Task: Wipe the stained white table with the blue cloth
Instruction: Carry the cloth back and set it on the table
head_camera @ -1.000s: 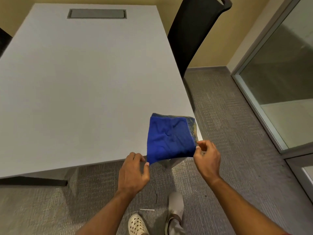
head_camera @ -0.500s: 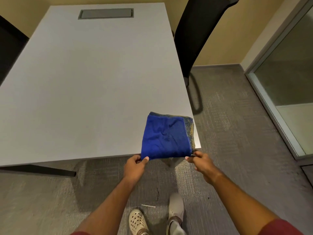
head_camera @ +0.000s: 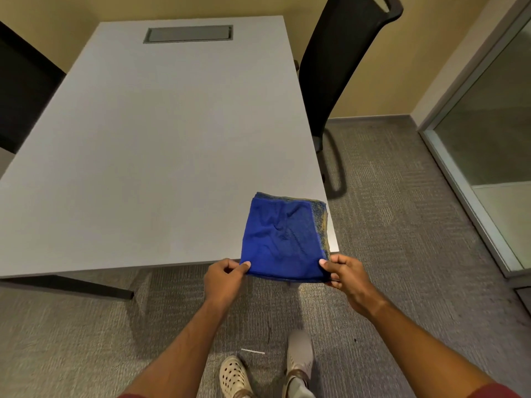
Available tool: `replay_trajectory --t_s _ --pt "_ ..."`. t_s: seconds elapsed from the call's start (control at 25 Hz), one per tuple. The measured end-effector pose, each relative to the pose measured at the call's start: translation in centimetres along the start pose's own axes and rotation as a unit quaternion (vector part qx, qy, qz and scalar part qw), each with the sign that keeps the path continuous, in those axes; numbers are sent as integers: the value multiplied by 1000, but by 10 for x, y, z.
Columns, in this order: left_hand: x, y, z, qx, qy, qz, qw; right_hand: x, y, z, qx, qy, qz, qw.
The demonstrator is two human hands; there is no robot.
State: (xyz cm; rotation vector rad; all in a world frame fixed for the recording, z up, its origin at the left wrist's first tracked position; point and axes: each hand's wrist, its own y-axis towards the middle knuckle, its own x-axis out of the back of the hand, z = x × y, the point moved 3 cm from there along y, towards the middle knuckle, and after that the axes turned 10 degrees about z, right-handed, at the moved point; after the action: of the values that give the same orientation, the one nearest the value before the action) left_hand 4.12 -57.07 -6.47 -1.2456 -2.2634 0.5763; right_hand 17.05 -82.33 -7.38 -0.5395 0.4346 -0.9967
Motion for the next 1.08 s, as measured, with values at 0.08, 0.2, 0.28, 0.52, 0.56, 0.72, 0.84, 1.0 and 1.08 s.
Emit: replay_trajectory --t_s 0.08,0.2,0.28,0.52,0.56,0.72,0.84,1.0,1.08 --pt "-1 -1 -8 5 -24 0 1000 1 -5 7 0 18 2 1000" --pt "0 -4 -23 2 -56 -5 998 0 -10 23 12 52 -27 998" --pt "5 -5 -35 -15 -45 -13 999 -1 -13 36 36 33 -51 998" --pt "11 -6 -64 -77 40 1 996 0 -15 65 102 -109 -30 988" --pt "12 -6 -66 -85 53 8 995 0 -15 69 100 -126 -17 987" --pt "17 -7 -73 -120 125 59 983 2 -19 78 88 -193 46 976" --pt "20 -6 -80 -155 214 96 960 -1 -25 84 88 -266 77 957" --pt "21 -7 -97 -192 282 80 937 -5 -29 106 137 -372 23 918" --pt "24 -7 -113 -211 302 62 928 -5 -32 124 159 -383 8 910"
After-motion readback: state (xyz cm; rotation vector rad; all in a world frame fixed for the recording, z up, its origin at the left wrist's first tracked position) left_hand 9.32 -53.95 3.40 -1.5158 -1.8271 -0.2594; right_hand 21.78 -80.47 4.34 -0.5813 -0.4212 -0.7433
